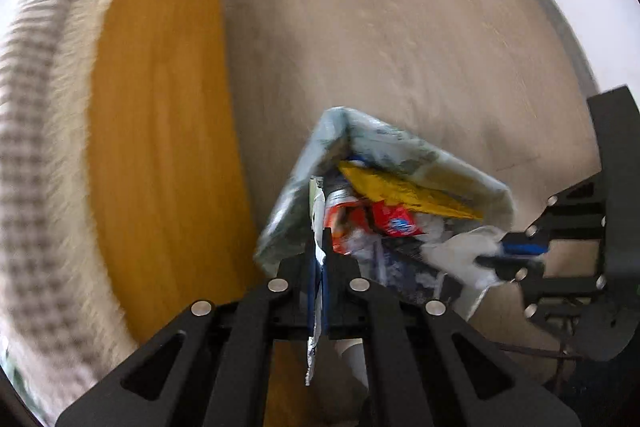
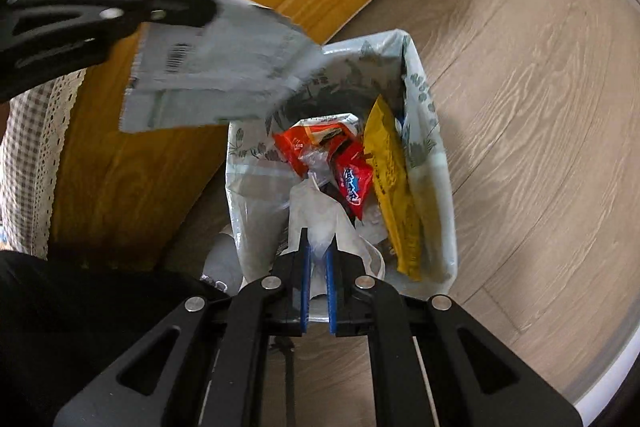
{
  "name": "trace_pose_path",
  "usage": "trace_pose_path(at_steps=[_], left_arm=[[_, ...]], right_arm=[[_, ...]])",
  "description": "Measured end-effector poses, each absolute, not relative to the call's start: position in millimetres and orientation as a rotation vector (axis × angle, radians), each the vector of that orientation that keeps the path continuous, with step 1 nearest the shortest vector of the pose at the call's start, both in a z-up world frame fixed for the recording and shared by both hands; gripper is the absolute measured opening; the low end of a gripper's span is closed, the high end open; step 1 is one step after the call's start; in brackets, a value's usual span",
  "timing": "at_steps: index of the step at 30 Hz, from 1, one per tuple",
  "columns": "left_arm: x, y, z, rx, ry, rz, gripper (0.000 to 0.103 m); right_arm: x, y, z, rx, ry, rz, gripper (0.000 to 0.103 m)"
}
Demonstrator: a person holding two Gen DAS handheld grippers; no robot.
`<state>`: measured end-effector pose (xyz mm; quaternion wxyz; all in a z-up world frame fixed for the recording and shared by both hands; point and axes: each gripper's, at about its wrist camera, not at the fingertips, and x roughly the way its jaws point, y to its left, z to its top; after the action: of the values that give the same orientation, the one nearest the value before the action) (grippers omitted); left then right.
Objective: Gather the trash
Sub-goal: 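Carry bag and paper sheet to the wastebasket and open both grippers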
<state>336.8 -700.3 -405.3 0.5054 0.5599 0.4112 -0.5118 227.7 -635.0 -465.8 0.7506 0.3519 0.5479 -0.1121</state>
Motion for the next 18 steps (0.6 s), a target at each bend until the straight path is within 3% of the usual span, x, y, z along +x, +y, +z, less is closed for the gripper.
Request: trace_pose_path(at_steps=[9, 12, 13, 14, 15, 16, 18], left_arm=[[341.8, -725.0, -449.9, 1.482, 0.899, -1.293, 0.0], [350.1, -733.7, -469.0, 1.495, 0.901, -1.23, 0.005], [351.0, -735.4, -472.5, 1.504, 0.872, -1.208, 0.011], [352.4, -736.4, -472.9, 1.498, 0.856, -1.19, 0.031], [356.3, -737.3, -469.8, 1.464, 0.866, -1.186, 0.06], [359.3, -737.1, -462.5, 1.427, 0.869, -1.195, 0.07], [370.4, -736.8, -439.7, 1.308, 0.864, -1.212, 0.074]], right_arm=[[246.2, -644.5, -480.6, 0.796, 1.196, -0.284, 0.007], [253.5, -646.9, -483.7, 0.803, 1.193, -0.302, 0.007], [255.2, -647.3, -483.6, 0.807, 1.191, -0.308, 0.007], [256.7, -648.1, -484.3, 0.812, 1.191, -0.312, 0.007], [258.9, -649.9, -484.7, 0.815, 1.188, -0.32, 0.007], [261.5, -651.4, -485.2, 0.814, 1.187, -0.325, 0.007], [266.8, -651.3, -485.0, 0.798, 1.188, -0.335, 0.007]])
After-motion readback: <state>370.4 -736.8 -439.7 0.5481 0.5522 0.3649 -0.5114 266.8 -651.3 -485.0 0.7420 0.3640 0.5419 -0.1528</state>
